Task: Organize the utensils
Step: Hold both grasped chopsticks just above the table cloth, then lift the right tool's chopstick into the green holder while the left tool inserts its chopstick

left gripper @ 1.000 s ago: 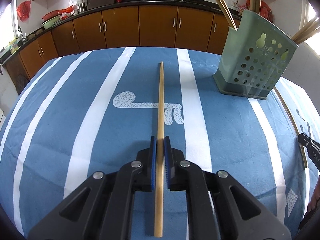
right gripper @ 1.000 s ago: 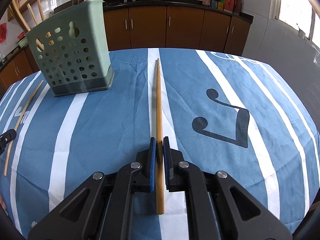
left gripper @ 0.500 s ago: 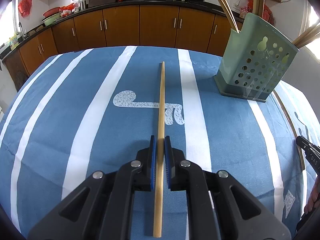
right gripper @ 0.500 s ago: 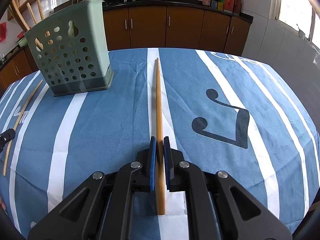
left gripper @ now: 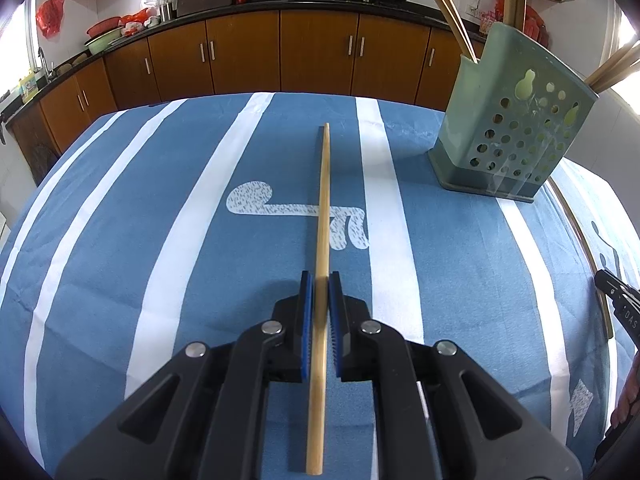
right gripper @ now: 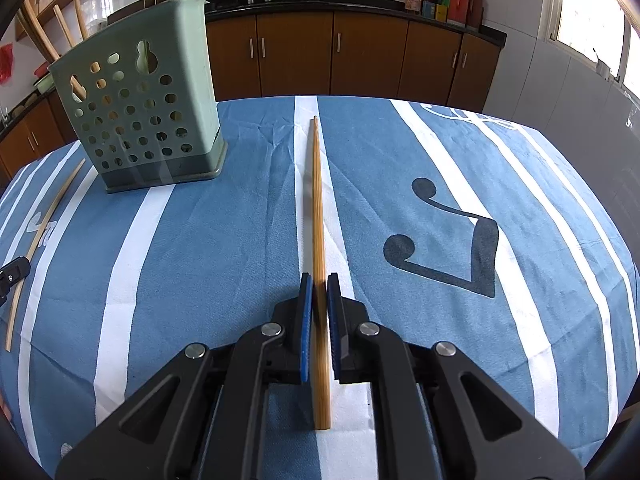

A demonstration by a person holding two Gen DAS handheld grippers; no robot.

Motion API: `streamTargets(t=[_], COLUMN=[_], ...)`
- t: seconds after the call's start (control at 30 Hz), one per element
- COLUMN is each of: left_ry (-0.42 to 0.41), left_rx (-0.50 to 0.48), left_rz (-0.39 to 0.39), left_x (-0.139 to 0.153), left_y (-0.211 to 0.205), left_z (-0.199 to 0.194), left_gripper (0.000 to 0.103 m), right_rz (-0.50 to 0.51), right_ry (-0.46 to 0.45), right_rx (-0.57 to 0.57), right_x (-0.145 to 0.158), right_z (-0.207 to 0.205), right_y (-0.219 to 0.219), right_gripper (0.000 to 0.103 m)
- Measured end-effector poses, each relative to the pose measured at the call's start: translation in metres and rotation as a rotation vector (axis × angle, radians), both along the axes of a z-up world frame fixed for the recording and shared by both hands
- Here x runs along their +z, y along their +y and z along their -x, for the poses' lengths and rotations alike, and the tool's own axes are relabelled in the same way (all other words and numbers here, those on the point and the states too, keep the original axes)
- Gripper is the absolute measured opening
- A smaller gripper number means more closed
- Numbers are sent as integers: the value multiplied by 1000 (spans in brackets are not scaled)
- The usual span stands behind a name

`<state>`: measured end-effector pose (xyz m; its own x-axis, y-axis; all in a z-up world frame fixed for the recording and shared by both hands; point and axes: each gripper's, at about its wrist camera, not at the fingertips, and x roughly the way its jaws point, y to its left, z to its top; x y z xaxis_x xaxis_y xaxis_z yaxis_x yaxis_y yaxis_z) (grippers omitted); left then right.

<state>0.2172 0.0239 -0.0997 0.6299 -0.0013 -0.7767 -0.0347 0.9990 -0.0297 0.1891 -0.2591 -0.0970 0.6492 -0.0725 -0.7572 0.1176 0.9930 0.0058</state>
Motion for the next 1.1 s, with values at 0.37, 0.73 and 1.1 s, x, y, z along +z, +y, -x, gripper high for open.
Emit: streamTargets(t=[0.37, 0.73, 1.1], left_ry=[1, 5, 5], left_rx=[0, -23, -34], left_rz=[1, -49, -31], left_x=[0, 0, 11], left_y=[0, -5, -1], left_z=[0, 18, 33], left_gripper=[11, 11, 8], right_rz=[1, -45, -54], right_ry=[0, -4, -72], right_rx=[0, 6, 3], right_x=[0, -1, 16], right_z=[0, 10, 33], right_y=[0, -6, -10], right_gripper=[9, 8, 8])
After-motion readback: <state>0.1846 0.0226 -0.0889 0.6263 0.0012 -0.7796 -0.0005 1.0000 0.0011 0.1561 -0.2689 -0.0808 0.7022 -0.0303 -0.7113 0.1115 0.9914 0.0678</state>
